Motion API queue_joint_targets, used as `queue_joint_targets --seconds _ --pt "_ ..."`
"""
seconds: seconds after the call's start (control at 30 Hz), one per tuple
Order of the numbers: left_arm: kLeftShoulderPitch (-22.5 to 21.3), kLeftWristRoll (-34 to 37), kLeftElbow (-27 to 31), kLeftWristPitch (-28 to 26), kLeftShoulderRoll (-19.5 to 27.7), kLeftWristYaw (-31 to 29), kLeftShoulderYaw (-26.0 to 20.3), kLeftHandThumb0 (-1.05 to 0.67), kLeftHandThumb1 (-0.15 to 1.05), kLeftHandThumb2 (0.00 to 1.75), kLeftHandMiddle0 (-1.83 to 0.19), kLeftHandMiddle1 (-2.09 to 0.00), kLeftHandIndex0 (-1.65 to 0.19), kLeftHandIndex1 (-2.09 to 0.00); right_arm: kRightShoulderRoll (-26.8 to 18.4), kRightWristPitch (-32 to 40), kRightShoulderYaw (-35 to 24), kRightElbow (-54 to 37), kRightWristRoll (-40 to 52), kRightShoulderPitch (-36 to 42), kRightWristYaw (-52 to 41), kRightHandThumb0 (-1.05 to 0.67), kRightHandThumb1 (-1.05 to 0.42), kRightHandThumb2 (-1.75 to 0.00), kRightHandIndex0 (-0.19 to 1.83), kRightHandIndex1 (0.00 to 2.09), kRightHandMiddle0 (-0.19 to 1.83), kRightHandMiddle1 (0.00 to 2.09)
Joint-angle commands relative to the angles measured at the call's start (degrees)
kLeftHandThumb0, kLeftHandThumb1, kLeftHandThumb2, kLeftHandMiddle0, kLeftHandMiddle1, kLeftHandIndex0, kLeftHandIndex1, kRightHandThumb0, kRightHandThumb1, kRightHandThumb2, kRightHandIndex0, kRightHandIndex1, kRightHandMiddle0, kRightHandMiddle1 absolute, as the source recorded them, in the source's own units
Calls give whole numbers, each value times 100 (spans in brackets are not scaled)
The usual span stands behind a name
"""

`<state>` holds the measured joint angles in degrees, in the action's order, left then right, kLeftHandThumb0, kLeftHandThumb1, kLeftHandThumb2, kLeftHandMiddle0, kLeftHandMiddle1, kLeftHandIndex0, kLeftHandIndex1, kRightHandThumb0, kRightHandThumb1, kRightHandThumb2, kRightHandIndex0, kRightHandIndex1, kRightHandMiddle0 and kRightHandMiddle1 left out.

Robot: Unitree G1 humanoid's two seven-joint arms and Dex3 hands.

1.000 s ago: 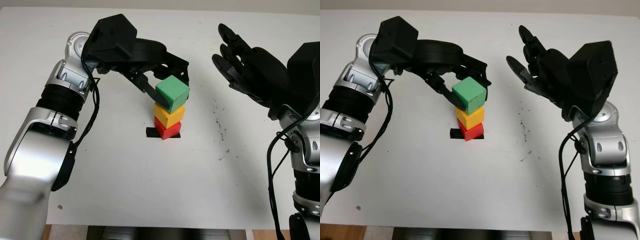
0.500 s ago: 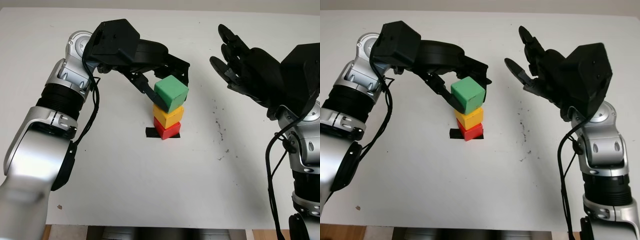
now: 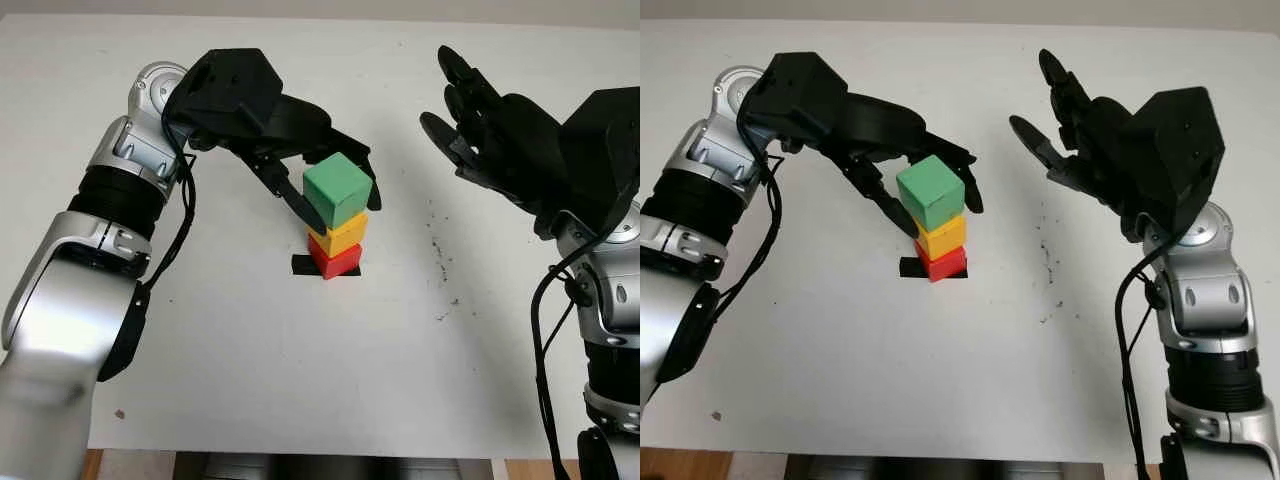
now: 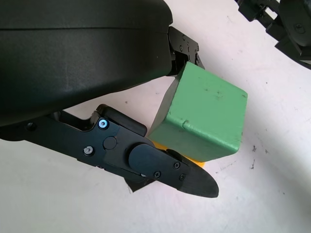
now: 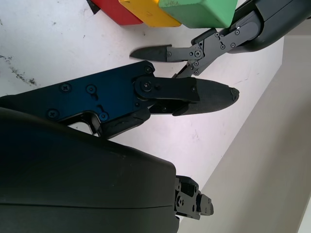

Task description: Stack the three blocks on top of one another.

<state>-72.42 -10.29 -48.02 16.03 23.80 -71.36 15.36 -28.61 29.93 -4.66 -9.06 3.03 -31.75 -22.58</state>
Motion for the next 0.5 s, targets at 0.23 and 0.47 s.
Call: queue_joint_targets --seconds 0.23,0.47 --pt "40 327 375 -303 106 -156 -105 -76 88 5 19 0 9 -6 -1 -76 -5 -57 9 42 6 -72 -105 -43 -19 3 -13 6" --pt "228 1116 744 -655 471 137 -890 -94 94 7 19 0 19 0 104 -11 -118 -87 170 101 56 -73 -105 -42 -19 1 -14 5"
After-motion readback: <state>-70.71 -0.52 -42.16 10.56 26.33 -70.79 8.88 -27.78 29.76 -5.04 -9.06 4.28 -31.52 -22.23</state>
